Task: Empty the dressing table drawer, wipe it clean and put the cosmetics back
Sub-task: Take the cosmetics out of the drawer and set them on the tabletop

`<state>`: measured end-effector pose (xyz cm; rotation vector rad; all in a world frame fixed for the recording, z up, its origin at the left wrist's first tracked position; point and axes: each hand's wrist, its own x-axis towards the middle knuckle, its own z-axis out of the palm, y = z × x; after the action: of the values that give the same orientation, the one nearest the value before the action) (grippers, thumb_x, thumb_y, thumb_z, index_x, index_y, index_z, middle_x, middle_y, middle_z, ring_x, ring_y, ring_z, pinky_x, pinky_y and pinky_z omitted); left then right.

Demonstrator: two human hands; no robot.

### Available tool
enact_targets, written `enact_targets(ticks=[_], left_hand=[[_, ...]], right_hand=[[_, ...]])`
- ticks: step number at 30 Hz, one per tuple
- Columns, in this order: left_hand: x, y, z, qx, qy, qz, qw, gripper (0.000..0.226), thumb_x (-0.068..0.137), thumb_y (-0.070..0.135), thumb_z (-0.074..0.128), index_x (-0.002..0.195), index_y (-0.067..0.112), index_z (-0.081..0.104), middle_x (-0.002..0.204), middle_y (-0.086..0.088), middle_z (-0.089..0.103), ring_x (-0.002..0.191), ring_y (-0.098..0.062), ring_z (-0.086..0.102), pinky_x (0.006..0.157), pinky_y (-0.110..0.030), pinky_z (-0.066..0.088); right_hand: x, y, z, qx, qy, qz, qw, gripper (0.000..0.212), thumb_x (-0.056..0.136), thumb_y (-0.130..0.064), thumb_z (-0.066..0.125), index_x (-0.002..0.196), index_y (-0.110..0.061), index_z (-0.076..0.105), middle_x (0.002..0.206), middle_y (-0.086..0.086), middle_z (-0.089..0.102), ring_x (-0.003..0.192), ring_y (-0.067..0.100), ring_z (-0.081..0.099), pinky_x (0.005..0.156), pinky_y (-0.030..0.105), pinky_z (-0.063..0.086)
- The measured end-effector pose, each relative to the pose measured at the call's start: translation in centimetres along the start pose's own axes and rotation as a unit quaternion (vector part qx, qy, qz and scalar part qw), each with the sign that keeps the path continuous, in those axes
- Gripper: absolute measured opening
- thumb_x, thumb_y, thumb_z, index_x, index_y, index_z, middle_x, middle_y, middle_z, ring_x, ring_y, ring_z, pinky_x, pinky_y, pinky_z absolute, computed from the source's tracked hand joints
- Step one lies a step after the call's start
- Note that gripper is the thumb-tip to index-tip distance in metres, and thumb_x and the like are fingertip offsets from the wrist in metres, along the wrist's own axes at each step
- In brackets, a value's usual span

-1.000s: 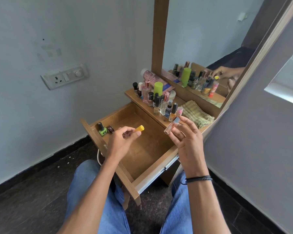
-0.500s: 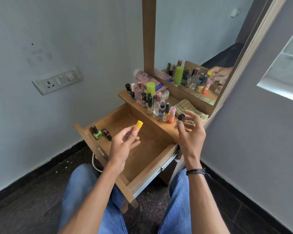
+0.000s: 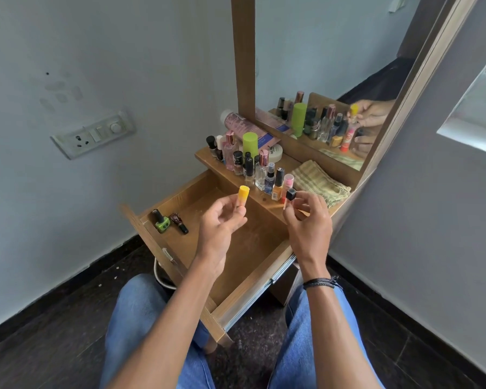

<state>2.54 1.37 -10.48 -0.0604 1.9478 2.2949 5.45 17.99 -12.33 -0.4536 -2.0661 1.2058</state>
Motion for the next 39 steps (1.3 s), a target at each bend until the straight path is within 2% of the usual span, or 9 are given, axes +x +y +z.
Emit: enact_targets(ticks=[6,12,16,19,23,27,29,34,39], left_hand=[[0.2,0.3,0.5,0.075,0.018,0.059,0.995,0.027,0.088,0.015,0.077,0.115,0.019,0.073,0.103,0.002,0.077,0.1,-0.015,0.072,0.084,-0.03,0.06],[1.2,1.5,-0.3,0.152,0.044,0.125,0.979,0.023,0.081,0.019,0.083,0.098,0.031,0.076,0.104,0.002,0.074,0.101,-0.017,0.07,0.084,-0.034,0.06],[1.5,2.8,0.8,0.2,0.034,0.16,0.966,0.033,0.078,0.012,0.084,0.106,0.023,0.07,0.097,0.007,0.072,0.089,-0.007,0.07,0.075,-0.025,0.06],[1.9,3.1,1.9,0.219,0.014,0.191,0.957,0.046,0.077,0.009,0.085,0.114,0.02,0.061,0.095,0.006,0.072,0.085,-0.008,0.07,0.07,-0.023,0.059],[2.4,2.8,3.4,0.209,-0.005,0.203,0.957,0.048,0.077,0.005,0.083,0.115,0.021,0.058,0.095,0.004,0.073,0.086,-0.007,0.07,0.072,-0.021,0.058],[2.9,2.2,4.6,0.205,-0.009,0.226,0.952,0.046,0.078,0.004,0.082,0.113,0.021,0.058,0.095,0.004,0.074,0.085,-0.008,0.07,0.072,-0.019,0.056],[3.2,1.8,4.9,0.215,-0.012,0.234,0.948,0.044,0.079,0.003,0.081,0.114,0.019,0.058,0.096,0.004,0.073,0.086,-0.007,0.07,0.071,-0.017,0.055],[3.7,0.9,5.3,0.237,-0.018,0.234,0.943,0.043,0.08,0.003,0.081,0.114,0.019,0.059,0.101,0.005,0.073,0.093,-0.007,0.07,0.075,-0.023,0.06],[3.8,0.4,5.0,0.243,-0.023,0.223,0.944,0.047,0.079,0.005,0.083,0.117,0.017,0.06,0.104,0.004,0.072,0.093,-0.005,0.069,0.073,-0.021,0.059]], right_hand=[[0.0,0.1,0.3,-0.026,0.006,0.013,1.0,0.015,0.093,-0.02,0.072,0.108,-0.018,0.07,0.102,-0.009,0.062,0.085,0.004,0.067,0.077,0.024,0.059],[0.0,-0.1,0.5,-0.045,0.006,0.016,0.999,0.016,0.093,-0.022,0.072,0.108,-0.019,0.069,0.106,-0.007,0.063,0.084,-0.001,0.063,0.075,0.022,0.057],[0.1,0.0,0.5,-0.054,0.0,0.014,0.998,0.018,0.093,-0.022,0.072,0.11,-0.019,0.068,0.107,-0.007,0.063,0.084,-0.002,0.061,0.075,0.023,0.057],[0.0,0.1,0.4,-0.051,-0.003,0.012,0.999,0.019,0.093,-0.022,0.072,0.111,-0.018,0.069,0.109,-0.005,0.064,0.085,-0.004,0.06,0.074,0.019,0.055],[0.0,0.1,0.5,-0.066,0.003,0.01,0.998,0.018,0.093,-0.023,0.072,0.11,-0.018,0.069,0.108,-0.005,0.065,0.082,-0.006,0.056,0.07,0.013,0.049],[0.1,0.3,0.6,-0.074,0.001,0.01,0.997,0.019,0.093,-0.026,0.072,0.111,-0.019,0.069,0.11,-0.006,0.064,0.082,-0.005,0.058,0.072,0.023,0.056],[0.2,0.3,0.6,-0.079,-0.002,0.011,0.997,0.02,0.093,-0.026,0.073,0.111,-0.019,0.069,0.11,-0.006,0.064,0.082,-0.003,0.059,0.072,0.024,0.056],[0.2,0.2,0.6,-0.103,-0.003,0.014,0.995,0.02,0.092,-0.024,0.073,0.111,-0.018,0.071,0.109,-0.004,0.064,0.081,-0.004,0.052,0.07,0.017,0.042],[0.2,0.2,0.6,-0.104,-0.01,0.012,0.994,0.023,0.092,-0.025,0.073,0.114,-0.018,0.07,0.111,-0.003,0.064,0.088,0.01,0.067,0.072,0.022,0.05]])
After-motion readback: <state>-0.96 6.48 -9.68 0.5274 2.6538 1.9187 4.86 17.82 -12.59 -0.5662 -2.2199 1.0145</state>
